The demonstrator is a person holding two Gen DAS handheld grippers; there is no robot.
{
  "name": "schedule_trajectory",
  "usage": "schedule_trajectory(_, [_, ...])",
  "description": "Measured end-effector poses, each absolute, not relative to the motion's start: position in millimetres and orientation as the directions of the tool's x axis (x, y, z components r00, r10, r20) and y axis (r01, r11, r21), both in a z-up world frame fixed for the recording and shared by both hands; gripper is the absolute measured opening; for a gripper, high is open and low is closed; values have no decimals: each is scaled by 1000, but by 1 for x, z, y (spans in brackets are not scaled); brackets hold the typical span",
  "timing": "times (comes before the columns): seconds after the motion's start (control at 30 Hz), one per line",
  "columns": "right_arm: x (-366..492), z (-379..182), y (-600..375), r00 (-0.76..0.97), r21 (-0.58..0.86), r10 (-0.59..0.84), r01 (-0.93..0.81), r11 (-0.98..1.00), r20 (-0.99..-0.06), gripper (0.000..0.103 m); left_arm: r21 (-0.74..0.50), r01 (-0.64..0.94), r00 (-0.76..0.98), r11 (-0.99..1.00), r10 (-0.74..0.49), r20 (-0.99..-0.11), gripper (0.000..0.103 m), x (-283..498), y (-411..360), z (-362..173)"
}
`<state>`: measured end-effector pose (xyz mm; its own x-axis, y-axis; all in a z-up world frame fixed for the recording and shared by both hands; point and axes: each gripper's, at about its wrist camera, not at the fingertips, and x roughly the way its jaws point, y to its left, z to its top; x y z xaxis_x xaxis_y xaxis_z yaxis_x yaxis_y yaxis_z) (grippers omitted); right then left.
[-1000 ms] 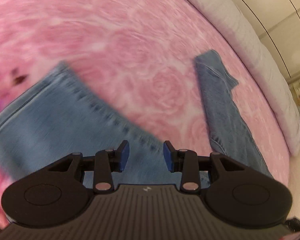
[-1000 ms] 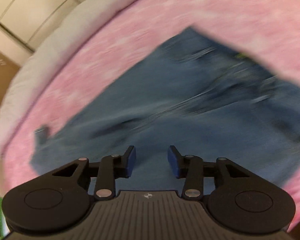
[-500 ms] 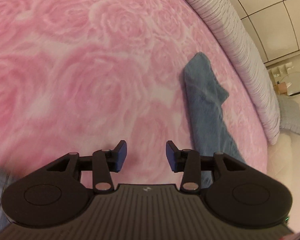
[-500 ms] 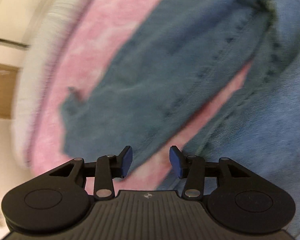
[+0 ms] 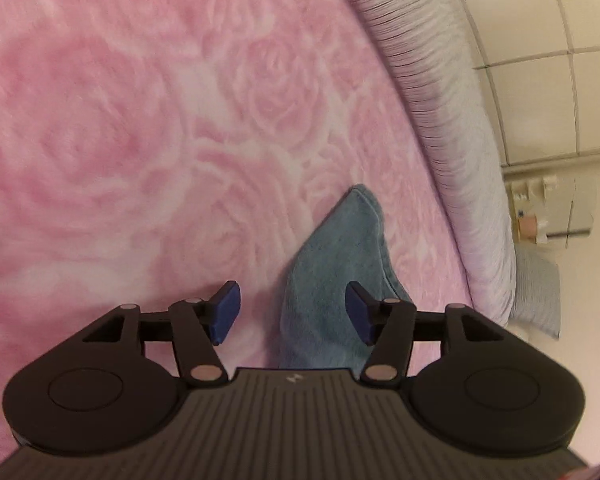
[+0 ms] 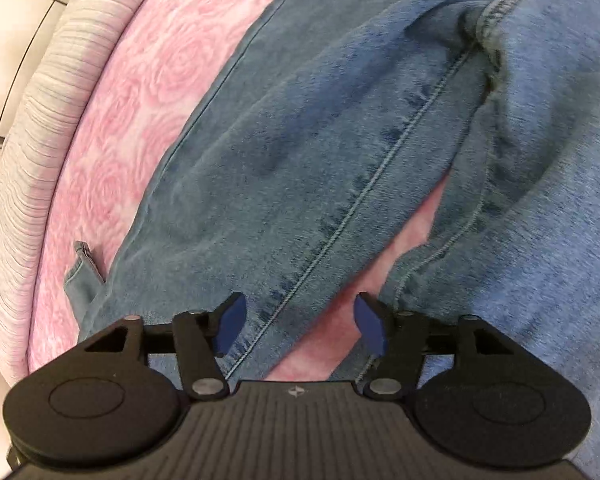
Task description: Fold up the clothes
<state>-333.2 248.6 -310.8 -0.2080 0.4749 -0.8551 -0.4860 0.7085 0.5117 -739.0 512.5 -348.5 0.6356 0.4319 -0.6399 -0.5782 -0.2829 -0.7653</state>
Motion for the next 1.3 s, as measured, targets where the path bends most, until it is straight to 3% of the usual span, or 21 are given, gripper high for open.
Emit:
schedule_trajectory(0.1, [-335, -313, 257, -206, 502, 468, -508, 700, -860, 74, -759, -586, 636, -282, 420, -647, 47, -727, 517, -354])
schedule_trajectory(0.17, [-337, -314, 260, -207, 501, 466, -516, 695, -860, 76, -751, -607, 650, -262, 380, -658, 2, -720, 519, -355])
schedule_trajectory(0.27, [-340, -314, 263, -205, 497, 464, -527, 689, -862, 77, -731, -651, 634, -204, 384, -671, 2, -713, 509, -345])
schedule_trajectory(0.33, [-341, -312, 263, -200, 486, 456, -542, 685, -867, 77, -759, -625, 638, -184, 440, -632, 2, -718, 495, -326])
schedule_trajectory(0.47, [-343, -310, 268, -204, 472, 439, -568, 674, -875, 77, -818, -572, 646, -57, 584, -492, 0, -721, 446, -242])
schedule_trajectory(0.6, [-341, -310, 268, -217, 478, 438, -564, 673, -873, 77, -797, -558, 687, 229, 667, -289, 0, -685, 450, -157])
schedule_trajectory(0.67, [-342, -310, 269, -217, 471, 430, -573, 671, -876, 77, -773, -584, 694, 247, 646, -318, 7, -659, 474, -150])
schedule_trajectory(0.77, [-342, -309, 271, -219, 462, 418, -580, 671, -882, 77, -759, -634, 666, 150, 604, -437, 8, -643, 486, -169])
schedule_trajectory(0.9, [-340, -310, 271, -237, 474, 418, -577, 665, -877, 76, -721, -682, 558, -117, 554, -618, 15, -680, 433, -229])
schedule_trajectory(1.07, [-341, -315, 268, -249, 498, 441, -576, 649, -862, 81, -557, -722, 378, -412, 439, -815, 27, -735, 364, -293])
schedule_trajectory(1.13, [-346, -315, 268, -247, 493, 439, -596, 634, -864, 85, -527, -685, 335, -503, 426, -841, 30, -753, 352, -311])
schedule_trajectory(1.3, [-357, -316, 280, -226, 448, 407, -654, 610, -885, 91, -582, -551, 329, -598, 486, -810, 32, -759, 360, -349])
